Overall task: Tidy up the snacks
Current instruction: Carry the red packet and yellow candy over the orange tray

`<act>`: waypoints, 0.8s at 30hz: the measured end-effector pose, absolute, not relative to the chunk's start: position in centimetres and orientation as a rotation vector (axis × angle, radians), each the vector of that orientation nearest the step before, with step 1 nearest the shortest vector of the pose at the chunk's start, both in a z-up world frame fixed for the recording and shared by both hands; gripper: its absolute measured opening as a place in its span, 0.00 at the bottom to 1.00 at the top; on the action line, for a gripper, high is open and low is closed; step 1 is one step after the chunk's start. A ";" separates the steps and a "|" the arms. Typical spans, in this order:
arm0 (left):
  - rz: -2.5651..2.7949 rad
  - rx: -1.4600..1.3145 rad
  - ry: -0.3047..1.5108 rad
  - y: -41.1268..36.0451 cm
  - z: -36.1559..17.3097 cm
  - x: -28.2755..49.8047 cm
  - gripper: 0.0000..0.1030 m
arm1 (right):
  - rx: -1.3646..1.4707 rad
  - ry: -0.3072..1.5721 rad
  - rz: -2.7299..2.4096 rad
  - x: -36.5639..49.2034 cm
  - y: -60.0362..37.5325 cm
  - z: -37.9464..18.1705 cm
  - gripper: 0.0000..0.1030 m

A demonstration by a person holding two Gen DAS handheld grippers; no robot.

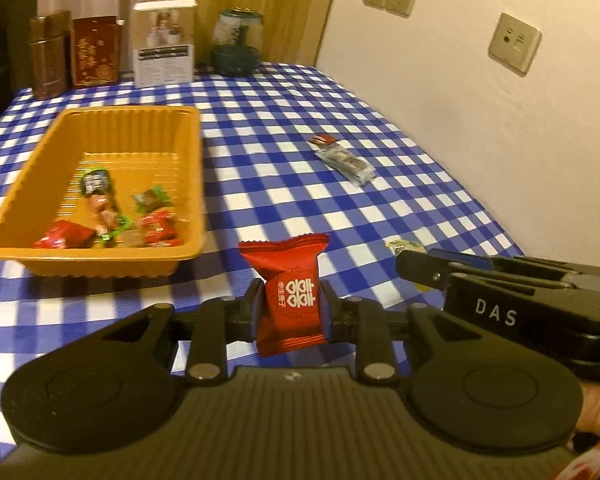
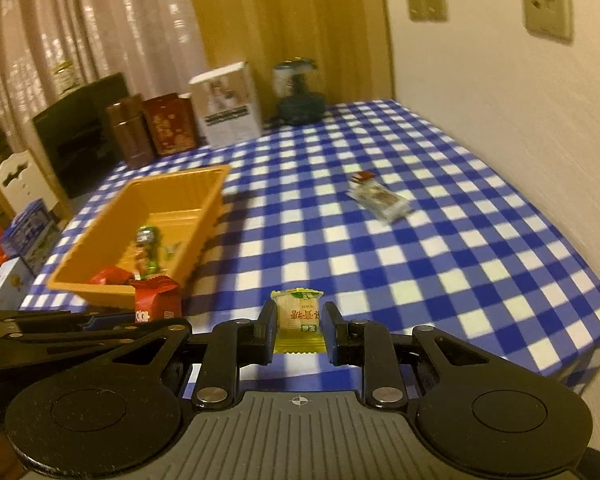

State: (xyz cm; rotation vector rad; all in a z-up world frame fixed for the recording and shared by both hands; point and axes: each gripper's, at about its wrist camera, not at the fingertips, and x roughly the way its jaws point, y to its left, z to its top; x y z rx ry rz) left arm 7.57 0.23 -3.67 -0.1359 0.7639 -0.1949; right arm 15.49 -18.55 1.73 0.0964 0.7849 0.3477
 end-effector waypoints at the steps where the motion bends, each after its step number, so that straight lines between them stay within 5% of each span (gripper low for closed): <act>1: -0.187 -0.139 0.763 0.7 -3.6 7.4 0.24 | 0.090 0.782 0.358 15.3 -18.1 1.9 0.24; 24: -0.077 -0.151 0.731 7.5 -0.9 5.8 0.24 | 0.045 0.767 0.506 15.1 -11.4 3.1 0.24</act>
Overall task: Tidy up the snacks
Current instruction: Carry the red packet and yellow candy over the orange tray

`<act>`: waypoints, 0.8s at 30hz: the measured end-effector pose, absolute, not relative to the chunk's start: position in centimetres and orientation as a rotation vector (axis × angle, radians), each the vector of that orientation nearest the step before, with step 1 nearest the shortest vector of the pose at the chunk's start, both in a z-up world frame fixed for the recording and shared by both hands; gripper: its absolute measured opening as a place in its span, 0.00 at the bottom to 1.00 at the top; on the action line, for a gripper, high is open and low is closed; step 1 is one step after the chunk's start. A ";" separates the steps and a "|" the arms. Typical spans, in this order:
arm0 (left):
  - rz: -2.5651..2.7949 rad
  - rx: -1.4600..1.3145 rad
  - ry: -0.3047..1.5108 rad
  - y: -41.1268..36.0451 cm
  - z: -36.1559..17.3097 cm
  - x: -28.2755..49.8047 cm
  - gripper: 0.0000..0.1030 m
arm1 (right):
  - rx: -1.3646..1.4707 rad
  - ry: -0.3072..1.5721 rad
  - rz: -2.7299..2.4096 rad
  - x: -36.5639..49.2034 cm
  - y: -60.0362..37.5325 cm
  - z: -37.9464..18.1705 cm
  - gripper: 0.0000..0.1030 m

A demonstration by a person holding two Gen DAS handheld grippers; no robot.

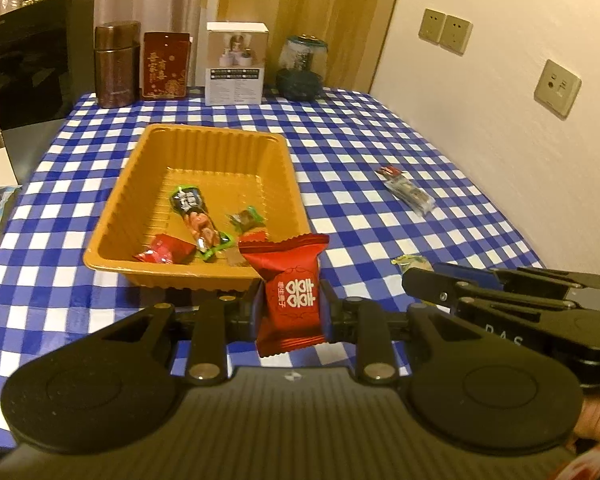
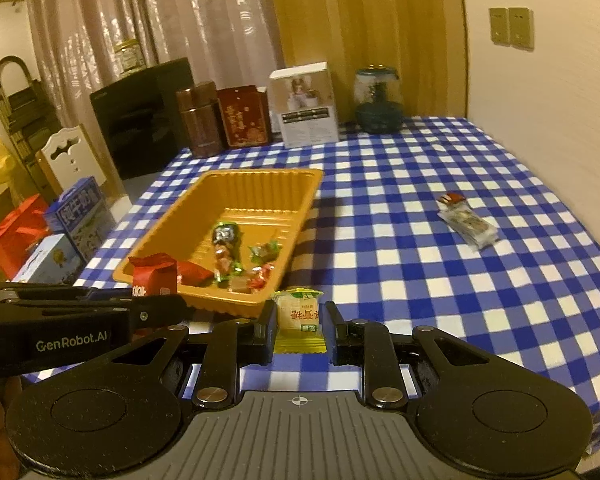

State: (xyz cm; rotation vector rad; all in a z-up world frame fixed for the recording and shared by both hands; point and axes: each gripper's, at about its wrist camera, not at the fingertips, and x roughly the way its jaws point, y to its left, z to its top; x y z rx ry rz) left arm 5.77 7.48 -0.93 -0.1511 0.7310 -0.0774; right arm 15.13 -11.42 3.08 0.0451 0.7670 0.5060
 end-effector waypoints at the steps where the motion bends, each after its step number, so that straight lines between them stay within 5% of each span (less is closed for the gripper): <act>1: -0.072 -0.150 0.731 7.7 -0.8 5.8 0.24 | 0.045 0.766 0.511 15.2 -11.2 3.1 0.24; 24: -0.038 -0.166 0.693 13.0 1.3 9.3 0.24 | 0.020 0.719 0.599 18.5 -5.8 4.6 0.24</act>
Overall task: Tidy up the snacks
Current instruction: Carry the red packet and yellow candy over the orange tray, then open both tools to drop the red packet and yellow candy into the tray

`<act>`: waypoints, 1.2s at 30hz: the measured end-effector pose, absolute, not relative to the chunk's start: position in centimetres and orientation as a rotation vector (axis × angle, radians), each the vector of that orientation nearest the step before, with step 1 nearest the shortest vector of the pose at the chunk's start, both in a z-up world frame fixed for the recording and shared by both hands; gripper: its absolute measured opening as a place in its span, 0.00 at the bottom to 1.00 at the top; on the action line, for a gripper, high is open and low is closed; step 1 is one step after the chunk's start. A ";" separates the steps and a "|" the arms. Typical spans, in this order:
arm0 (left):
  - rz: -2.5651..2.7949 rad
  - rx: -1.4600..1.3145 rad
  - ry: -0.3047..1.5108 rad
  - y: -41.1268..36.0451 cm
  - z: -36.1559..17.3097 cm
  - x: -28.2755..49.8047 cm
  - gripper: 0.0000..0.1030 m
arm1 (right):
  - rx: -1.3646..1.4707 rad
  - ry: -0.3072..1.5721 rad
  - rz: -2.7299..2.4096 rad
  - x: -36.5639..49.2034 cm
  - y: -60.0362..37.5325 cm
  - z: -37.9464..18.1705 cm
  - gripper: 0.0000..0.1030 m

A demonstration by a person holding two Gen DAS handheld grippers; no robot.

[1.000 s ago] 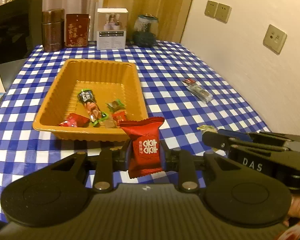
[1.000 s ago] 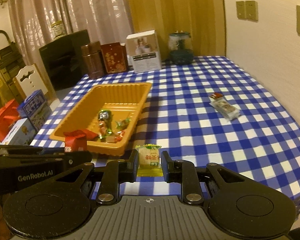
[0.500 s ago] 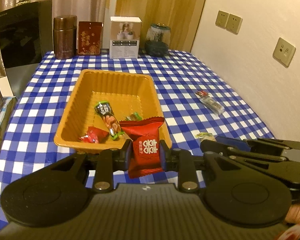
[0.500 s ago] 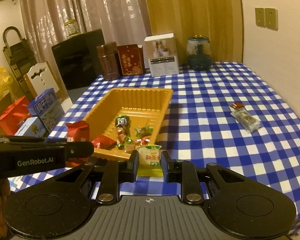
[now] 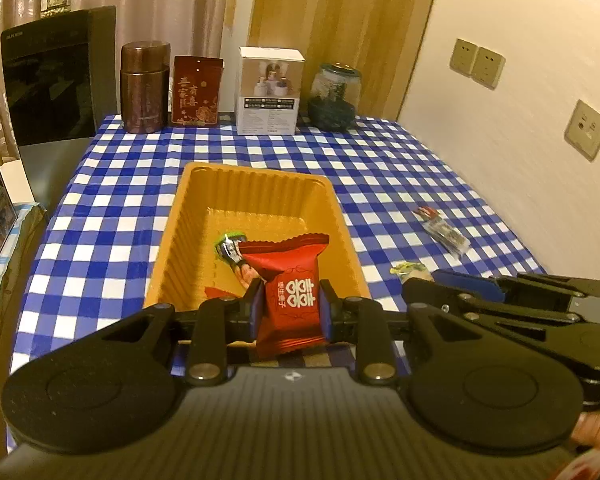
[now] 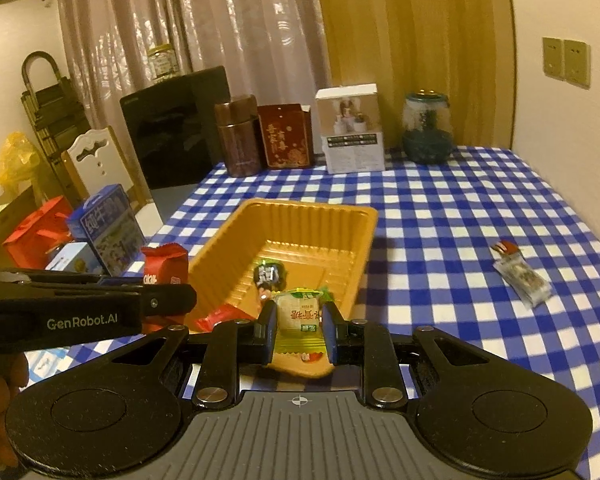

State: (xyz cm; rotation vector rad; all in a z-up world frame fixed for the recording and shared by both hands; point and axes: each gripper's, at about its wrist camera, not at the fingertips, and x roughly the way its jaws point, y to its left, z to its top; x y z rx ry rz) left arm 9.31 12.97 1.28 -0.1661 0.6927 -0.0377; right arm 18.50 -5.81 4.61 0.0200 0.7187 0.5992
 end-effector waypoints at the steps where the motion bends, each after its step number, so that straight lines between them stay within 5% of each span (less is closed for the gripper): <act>1: -0.037 -0.168 0.693 13.3 1.2 9.6 0.24 | 0.017 0.719 0.603 18.9 -5.5 4.5 0.24; 22: -0.019 -0.116 0.774 17.5 -3.5 18.7 0.25 | 0.045 0.787 0.606 26.7 -2.2 -0.1 0.24; 23: -0.018 -0.113 0.777 17.5 -3.8 19.1 0.27 | 0.047 0.790 0.606 26.8 -2.1 -0.4 0.24; 25: -0.007 -0.108 0.775 17.6 -4.3 19.5 0.45 | 0.051 0.797 0.605 27.0 -2.0 -0.7 0.24; 36: 0.014 -0.126 0.757 18.8 -3.8 17.4 0.45 | 0.057 0.812 0.603 26.8 -1.8 -1.4 0.24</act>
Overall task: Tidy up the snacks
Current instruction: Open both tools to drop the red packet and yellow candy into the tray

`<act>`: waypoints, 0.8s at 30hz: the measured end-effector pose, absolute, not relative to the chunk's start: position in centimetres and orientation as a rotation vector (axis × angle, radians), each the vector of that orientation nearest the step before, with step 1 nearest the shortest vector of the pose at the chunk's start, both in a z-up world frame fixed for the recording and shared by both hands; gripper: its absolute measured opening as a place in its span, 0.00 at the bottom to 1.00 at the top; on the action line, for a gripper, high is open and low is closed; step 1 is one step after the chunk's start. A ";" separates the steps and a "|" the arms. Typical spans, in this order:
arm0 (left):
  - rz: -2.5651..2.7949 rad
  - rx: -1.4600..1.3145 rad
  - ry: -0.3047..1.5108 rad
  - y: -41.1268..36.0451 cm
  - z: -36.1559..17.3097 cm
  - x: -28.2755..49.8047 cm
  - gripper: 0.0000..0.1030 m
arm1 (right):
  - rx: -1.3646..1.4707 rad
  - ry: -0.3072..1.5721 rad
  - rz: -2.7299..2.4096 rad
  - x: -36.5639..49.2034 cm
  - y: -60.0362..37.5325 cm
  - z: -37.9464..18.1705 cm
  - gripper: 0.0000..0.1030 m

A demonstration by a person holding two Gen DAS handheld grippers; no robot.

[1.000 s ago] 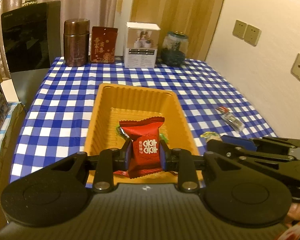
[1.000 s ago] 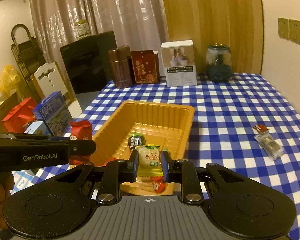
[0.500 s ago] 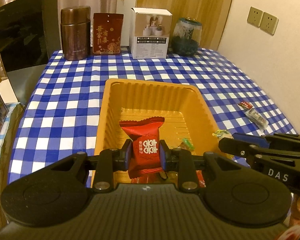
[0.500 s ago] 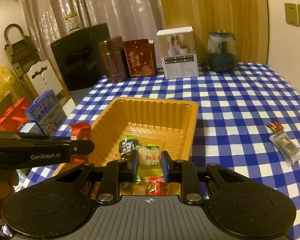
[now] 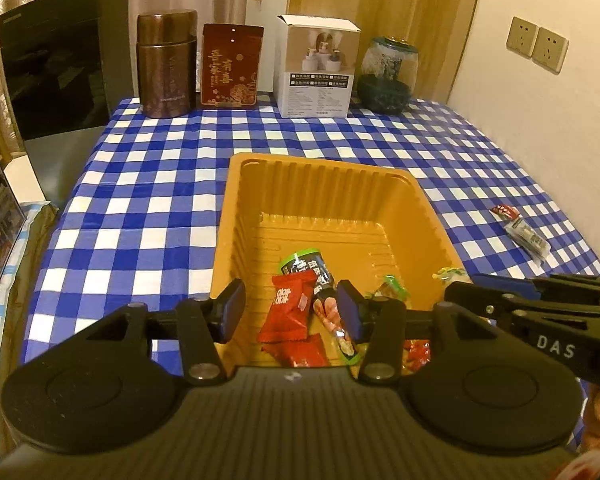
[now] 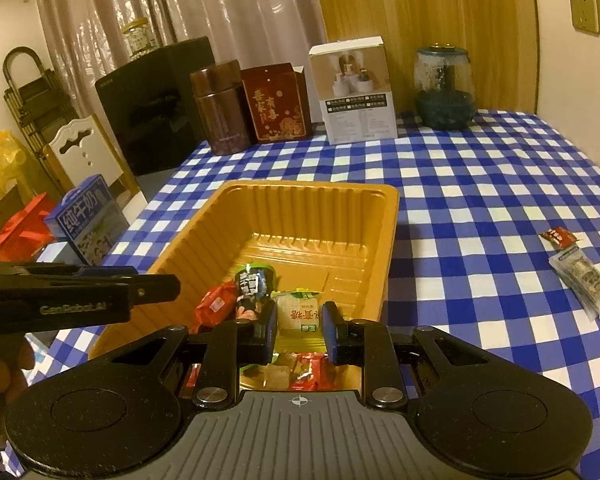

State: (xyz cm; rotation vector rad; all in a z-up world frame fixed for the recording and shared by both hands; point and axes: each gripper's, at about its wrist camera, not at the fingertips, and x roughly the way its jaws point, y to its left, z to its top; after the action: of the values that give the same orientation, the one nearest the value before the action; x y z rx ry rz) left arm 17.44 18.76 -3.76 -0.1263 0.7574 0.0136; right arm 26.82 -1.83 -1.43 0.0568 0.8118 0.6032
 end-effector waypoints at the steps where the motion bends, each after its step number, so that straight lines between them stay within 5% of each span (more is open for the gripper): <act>1: 0.017 -0.130 0.756 18.9 -3.7 17.2 0.45 | 0.057 0.811 0.605 26.8 -1.7 -1.4 0.24; 9: 0.039 -0.145 0.749 19.6 -3.2 16.2 0.46 | 0.118 0.807 0.647 26.8 -1.5 -1.0 0.25; 13: 0.047 -0.146 0.744 19.8 -3.0 16.0 0.46 | 0.160 0.794 0.637 26.9 -1.9 -0.7 0.51; 24: 0.038 -0.159 0.736 19.4 -2.2 14.8 0.47 | 0.169 0.799 0.559 26.1 -4.8 -0.3 0.51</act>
State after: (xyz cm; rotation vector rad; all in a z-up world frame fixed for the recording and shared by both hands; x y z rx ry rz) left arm 14.85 19.36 -2.19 -0.1587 0.7358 0.0377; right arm 26.07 -4.77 -0.27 0.1690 0.7987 0.5594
